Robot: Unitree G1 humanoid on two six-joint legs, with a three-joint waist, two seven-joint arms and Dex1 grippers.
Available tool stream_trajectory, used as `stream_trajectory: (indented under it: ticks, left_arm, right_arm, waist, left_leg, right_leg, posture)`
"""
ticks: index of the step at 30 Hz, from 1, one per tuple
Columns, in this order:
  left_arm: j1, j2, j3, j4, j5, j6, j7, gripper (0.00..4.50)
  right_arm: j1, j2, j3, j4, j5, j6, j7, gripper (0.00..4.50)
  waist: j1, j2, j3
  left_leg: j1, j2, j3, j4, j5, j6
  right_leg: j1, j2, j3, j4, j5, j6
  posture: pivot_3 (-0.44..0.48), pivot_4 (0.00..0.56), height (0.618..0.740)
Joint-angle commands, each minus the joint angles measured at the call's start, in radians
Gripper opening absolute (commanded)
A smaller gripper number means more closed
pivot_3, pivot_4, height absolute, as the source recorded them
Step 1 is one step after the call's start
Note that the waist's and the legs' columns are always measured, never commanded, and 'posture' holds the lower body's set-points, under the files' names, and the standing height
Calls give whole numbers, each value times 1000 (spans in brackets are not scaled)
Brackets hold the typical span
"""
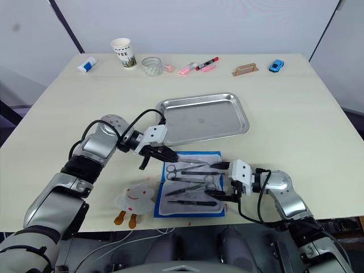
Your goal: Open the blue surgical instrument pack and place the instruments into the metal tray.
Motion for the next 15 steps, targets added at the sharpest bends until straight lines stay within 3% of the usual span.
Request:
stream_trajectory:
  ticks: [1, 15]
  left_arm:
    - [-14, 25, 32, -8, -5, -11, -6, 36]
    - [10, 58, 49, -10, -27, -28, -9, 36]
  right_arm:
    - [32, -25, 40, 92, -121, 85, -69, 4389]
    - [40, -26, 45, 92, -120, 103, -81, 4389]
  waist:
    - [0, 0, 0]
    - [-1, 0, 0]
  left_leg:
    - [0, 0, 0, 0, 0, 0]
    - [0, 0, 0, 0, 0, 0]
  right_leg:
    - [0, 0, 0, 0, 0, 0]
    - [0, 0, 0, 0, 0, 0]
  posture:
    - [0, 150, 725]
    - [0, 150, 725]
